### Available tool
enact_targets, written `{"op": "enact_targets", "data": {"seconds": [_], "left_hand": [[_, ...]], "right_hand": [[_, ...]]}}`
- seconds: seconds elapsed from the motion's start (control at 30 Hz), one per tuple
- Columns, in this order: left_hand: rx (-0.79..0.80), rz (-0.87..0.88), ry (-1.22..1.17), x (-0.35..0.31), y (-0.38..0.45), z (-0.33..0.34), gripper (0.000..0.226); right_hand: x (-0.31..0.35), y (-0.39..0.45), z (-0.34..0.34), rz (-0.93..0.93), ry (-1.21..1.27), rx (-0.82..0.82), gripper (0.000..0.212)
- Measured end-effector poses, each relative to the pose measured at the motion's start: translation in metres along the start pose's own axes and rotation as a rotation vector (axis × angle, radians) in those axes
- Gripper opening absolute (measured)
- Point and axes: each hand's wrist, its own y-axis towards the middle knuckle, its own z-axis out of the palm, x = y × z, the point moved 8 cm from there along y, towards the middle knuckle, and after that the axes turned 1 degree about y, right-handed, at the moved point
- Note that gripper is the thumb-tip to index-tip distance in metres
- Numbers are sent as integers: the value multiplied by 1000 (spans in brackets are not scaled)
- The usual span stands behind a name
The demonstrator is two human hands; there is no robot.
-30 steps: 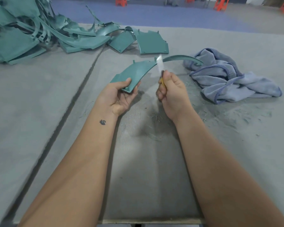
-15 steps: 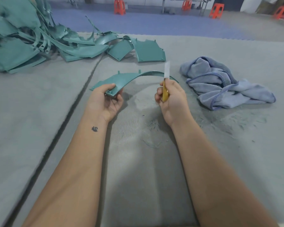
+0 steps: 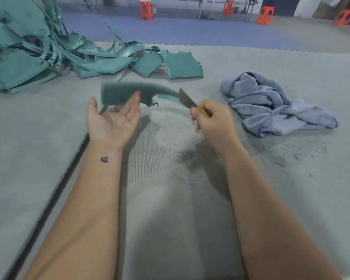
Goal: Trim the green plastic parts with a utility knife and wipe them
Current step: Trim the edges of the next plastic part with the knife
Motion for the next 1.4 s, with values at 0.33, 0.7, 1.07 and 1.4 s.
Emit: {"op": "enact_targets", "data": {"seconds": [0.33, 0.7, 1.07, 1.4], "left_hand": [[85, -38, 1096, 63, -9, 27, 20], [66, 51, 1271, 57, -16, 31, 45], [191, 678, 1665, 41, -33, 67, 16], [72, 418, 2129, 28, -10, 36, 10]], "right_hand": [[-18, -15, 48, 641, 1172, -119, 23], [-3, -9, 32, 295, 346, 9, 20], [-18, -6, 20, 306, 169, -108, 46], [-19, -6, 19, 316, 267, -78, 22]]}}
